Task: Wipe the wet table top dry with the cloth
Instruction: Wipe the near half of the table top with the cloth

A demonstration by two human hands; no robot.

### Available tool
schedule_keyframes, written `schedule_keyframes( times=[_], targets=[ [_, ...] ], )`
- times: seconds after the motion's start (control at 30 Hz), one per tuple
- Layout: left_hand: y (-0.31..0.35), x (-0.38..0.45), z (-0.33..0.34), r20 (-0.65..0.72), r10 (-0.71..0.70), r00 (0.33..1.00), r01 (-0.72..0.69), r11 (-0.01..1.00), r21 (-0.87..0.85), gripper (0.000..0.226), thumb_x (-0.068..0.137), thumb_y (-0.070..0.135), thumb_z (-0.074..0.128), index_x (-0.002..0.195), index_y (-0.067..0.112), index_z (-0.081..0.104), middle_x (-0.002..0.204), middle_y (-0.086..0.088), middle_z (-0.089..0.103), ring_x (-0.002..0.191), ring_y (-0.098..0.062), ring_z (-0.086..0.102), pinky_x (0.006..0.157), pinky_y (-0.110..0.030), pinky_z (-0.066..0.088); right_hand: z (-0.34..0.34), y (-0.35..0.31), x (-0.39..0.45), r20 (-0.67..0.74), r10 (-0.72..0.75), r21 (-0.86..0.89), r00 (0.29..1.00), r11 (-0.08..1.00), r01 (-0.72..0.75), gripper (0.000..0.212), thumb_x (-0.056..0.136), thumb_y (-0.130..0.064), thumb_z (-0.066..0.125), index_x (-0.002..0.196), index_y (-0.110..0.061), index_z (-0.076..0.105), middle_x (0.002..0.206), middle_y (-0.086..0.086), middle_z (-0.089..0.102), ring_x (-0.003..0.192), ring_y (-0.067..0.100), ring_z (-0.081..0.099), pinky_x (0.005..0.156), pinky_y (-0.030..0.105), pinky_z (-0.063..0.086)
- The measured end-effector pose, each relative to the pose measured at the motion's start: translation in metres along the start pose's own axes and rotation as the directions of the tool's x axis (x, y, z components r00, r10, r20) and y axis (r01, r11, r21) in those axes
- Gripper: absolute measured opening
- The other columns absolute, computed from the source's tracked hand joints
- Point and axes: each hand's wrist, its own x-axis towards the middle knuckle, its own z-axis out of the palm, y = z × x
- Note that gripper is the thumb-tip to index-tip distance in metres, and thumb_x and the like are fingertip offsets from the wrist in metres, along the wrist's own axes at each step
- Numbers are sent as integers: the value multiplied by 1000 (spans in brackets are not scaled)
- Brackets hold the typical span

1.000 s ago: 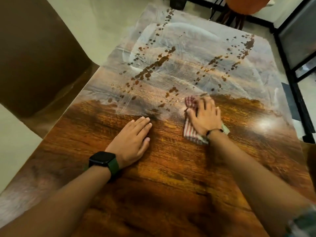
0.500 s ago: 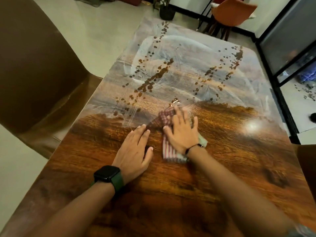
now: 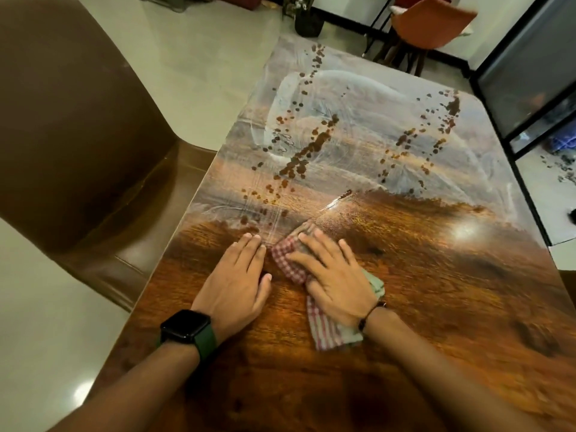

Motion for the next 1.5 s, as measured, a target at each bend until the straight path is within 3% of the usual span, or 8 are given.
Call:
schedule_keyframes(
  times=[0.23, 0.37, 0.5, 0.73, 0.97, 1.23, 1.4, 1.5],
  targets=[
    [1, 2, 7, -6, 2, 1000, -2, 1000, -17, 58, 88, 36, 30, 121, -5, 55, 124, -21, 58, 118, -32, 53, 98, -47, 41, -20, 78, 80, -53, 464, 54, 884, 886, -461, 52, 94, -35, 21, 147, -35, 20, 159, 0, 5, 146, 22, -1, 116, 48, -3],
    [0, -1, 4, -40, -42, 998, 36, 989, -144, 64, 87, 38, 33, 133, -6, 37, 138, -24, 42, 132, -33, 36, 108, -50, 20, 3, -24, 43, -42, 2, 9, 999, 1000, -2, 61, 86, -42, 8, 147, -38, 14, 154, -7, -7, 145, 21, -8, 112, 45, -15],
    [-1, -2, 2, -59, -50, 997, 35, 970, -239, 68, 86, 40, 34, 138, -5, 29, 145, -24, 31, 137, -27, 18, 115, -38, 7, 0, -31, 35, 44, -284, 7, 958, 959, 284, 60, 85, -41, 14, 137, -27, 42, 158, -1, 12, 145, 17, -1, 116, 48, -4],
    [0, -1, 2, -120, -68, 990, 38, 971, -237, 71, 87, 43, 33, 139, -5, 26, 147, -23, 28, 139, -31, 20, 114, -40, 8, -18, 27, 130, -35, 316, 57, 948, 948, -314, 50, 98, -32, 26, 147, -38, 20, 160, 1, 0, 146, 21, -6, 117, 48, -6],
    [0, -2, 0, -190, -128, 973, 70, 955, -288, 69, 89, 41, 28, 138, -8, 28, 147, -26, 24, 139, -27, 10, 114, -33, 2, 7, -63, 76, 52, -378, -174, 924, 908, 381, 65, 89, -44, 3, 151, -25, 2, 158, -2, -8, 144, 19, -15, 115, 44, -8],
    [-5, -2, 1, -258, -457, 851, 376, 873, -310, 75, 88, 50, 14, 142, -2, 21, 150, -22, 22, 141, -30, 15, 115, -39, 2, -15, -3, 165, -46, 240, 44, 970, 970, -238, 50, 99, -33, 25, 147, -39, 16, 159, 0, 2, 146, 22, -5, 117, 47, -5],
    [-11, 0, 0, -142, -693, 707, 581, 683, -443, 87, 78, 58, -6, 145, 3, 3, 155, -17, 6, 143, -25, 2, 112, -34, -9, 7, -78, 98, -5, -324, -53, 946, 945, 323, 58, 88, -48, 4, 145, -39, 0, 156, -8, -8, 144, 15, -10, 114, 38, -14],
    [-10, 0, 1, -111, -695, 710, 587, 672, -451, 89, 75, 58, -9, 145, 4, 0, 155, -16, 3, 143, -24, 0, 112, -32, -10, 1, -71, 105, 65, -410, -23, 910, 911, 413, 58, 86, -50, 3, 143, -42, -1, 151, -17, -12, 142, 8, -14, 113, 35, -15]
  ],
)
